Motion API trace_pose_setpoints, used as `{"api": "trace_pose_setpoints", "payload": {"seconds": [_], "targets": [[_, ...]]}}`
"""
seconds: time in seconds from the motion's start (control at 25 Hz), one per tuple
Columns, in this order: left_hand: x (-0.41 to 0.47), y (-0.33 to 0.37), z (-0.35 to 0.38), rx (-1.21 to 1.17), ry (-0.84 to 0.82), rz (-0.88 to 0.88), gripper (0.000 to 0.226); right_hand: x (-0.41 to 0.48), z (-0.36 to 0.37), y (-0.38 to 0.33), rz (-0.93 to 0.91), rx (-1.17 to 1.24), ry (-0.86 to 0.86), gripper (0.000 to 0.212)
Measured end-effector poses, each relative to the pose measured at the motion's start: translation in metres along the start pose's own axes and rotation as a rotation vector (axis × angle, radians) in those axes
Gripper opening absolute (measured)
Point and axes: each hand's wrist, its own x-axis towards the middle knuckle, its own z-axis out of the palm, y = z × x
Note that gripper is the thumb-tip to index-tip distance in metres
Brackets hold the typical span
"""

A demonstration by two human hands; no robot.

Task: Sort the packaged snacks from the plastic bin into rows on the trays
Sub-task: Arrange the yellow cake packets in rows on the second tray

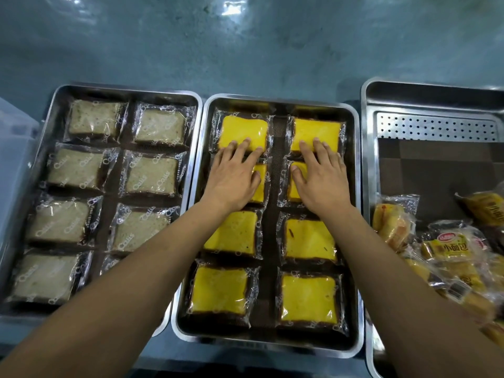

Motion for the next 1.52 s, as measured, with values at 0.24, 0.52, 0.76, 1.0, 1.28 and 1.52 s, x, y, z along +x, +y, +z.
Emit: {"api": "trace_pose_setpoints", "payload": {"seconds": [0.24,0.52,0.76,1.0,1.28,1.52], "targets": [[-0.03,0.006,0.004,-0.004,0.067,0.001,0.054,-0.035,0.002,-0.009,0.034,0.042,0.118,0.053],[-0.055,0.008,0.014,0.016,0.014,-0.005,0.053,-0.064,0.013,-0.009,-0.004,0.015,0.018,0.052],[-0.024,0.004,0.002,0.027,0.084,-0.037,0.053,-0.031,0.0,-0.003,0.063,-0.024,0.08,0.059],[-0.009,-0.003,0.008,0.031,0.003,-0.031,0.055,-0.014,0.004,0.007,0.044,-0.079,-0.029,0.059],[-0.041,0.011,0.005,0.002,0.054,-0.041,0.052,-0.059,0.005,-0.007,0.018,0.013,0.119,0.05],[-0.083,0.015,0.021,0.003,0.022,-0.051,0.048,-0.086,0.019,-0.008,0.046,-0.002,0.09,0.048]]}}
